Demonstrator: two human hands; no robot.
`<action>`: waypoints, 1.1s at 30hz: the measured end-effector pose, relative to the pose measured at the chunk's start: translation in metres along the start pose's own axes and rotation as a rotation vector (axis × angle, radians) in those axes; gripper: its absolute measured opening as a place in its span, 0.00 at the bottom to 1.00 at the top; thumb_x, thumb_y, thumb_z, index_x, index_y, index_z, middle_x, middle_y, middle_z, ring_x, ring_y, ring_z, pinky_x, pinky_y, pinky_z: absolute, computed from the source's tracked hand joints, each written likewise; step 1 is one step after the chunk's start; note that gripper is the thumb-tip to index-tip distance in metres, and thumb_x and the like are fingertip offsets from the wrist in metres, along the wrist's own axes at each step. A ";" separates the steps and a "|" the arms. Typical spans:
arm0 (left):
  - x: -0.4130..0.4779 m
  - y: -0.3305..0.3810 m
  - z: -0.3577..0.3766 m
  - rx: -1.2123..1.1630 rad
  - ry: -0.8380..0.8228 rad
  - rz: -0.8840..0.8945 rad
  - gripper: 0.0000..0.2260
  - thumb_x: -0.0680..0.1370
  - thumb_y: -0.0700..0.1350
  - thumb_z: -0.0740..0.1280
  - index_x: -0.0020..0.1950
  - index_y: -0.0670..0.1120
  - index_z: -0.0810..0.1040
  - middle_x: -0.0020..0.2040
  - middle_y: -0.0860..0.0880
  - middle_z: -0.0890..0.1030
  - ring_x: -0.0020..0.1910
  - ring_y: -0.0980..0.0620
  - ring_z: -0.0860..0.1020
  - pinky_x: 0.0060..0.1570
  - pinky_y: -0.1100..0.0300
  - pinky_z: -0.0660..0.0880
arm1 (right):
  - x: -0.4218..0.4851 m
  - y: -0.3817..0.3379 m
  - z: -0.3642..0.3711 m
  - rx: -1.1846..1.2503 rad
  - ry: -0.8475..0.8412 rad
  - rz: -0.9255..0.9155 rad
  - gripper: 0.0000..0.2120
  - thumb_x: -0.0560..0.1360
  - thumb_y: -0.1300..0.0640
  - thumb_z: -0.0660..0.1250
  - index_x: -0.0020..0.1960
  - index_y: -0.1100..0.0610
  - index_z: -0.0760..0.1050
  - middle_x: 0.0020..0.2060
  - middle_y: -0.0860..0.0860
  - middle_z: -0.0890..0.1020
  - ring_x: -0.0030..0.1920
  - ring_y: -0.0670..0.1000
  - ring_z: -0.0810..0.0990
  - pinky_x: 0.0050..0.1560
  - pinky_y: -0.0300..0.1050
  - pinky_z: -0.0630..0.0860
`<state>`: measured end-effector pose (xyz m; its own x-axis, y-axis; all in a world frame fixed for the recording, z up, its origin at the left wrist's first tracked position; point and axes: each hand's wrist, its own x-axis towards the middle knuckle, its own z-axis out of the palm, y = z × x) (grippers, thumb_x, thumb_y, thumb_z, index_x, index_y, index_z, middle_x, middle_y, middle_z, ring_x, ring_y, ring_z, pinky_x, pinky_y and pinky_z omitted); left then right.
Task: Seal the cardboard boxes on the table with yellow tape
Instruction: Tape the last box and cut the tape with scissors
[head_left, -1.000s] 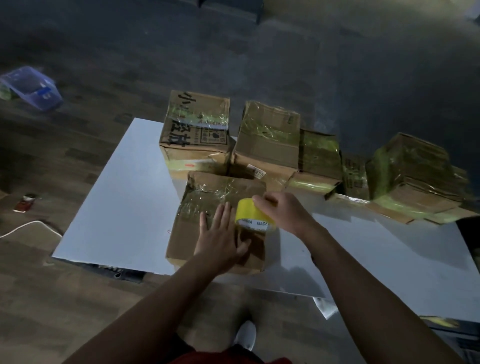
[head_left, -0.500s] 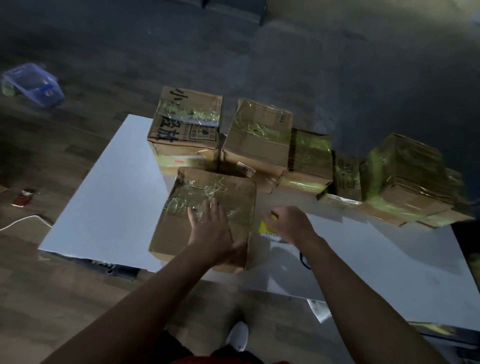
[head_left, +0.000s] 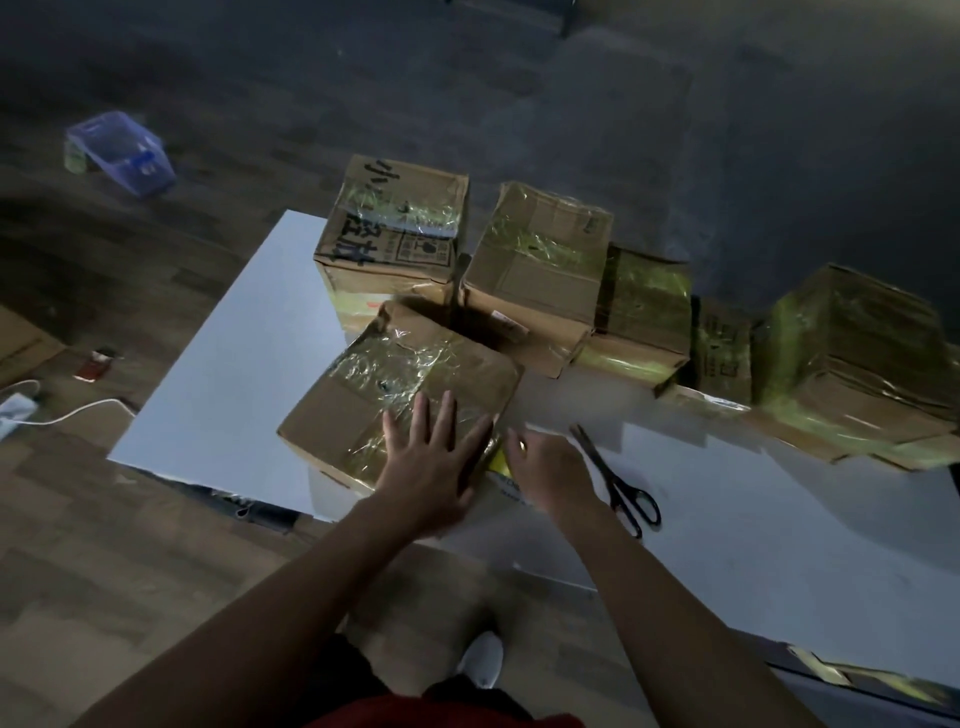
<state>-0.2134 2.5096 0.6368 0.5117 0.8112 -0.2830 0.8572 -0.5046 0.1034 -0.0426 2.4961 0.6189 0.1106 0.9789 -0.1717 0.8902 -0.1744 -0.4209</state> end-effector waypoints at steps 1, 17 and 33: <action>0.001 -0.001 -0.001 0.007 0.013 0.015 0.36 0.78 0.61 0.56 0.77 0.59 0.34 0.78 0.41 0.36 0.75 0.33 0.35 0.66 0.27 0.38 | 0.000 -0.002 0.002 0.007 -0.011 0.004 0.21 0.82 0.49 0.53 0.47 0.63 0.78 0.43 0.62 0.82 0.47 0.61 0.80 0.42 0.46 0.68; -0.016 -0.045 0.015 0.137 0.113 0.343 0.31 0.79 0.61 0.53 0.79 0.57 0.43 0.79 0.44 0.51 0.75 0.31 0.45 0.66 0.24 0.50 | -0.013 0.019 -0.011 0.274 -0.185 0.120 0.21 0.82 0.46 0.53 0.44 0.61 0.73 0.37 0.56 0.78 0.37 0.53 0.75 0.35 0.44 0.67; 0.007 -0.053 -0.008 0.155 -0.047 0.578 0.36 0.80 0.58 0.56 0.70 0.67 0.26 0.77 0.51 0.34 0.74 0.37 0.31 0.69 0.31 0.33 | -0.017 0.021 -0.015 0.366 0.021 0.271 0.31 0.79 0.42 0.53 0.35 0.66 0.77 0.32 0.62 0.81 0.34 0.61 0.81 0.42 0.59 0.79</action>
<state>-0.2551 2.5444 0.6374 0.8861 0.3803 -0.2649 0.4204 -0.9001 0.1142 -0.0189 2.4769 0.6261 0.3305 0.8941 -0.3023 0.6134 -0.4469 -0.6511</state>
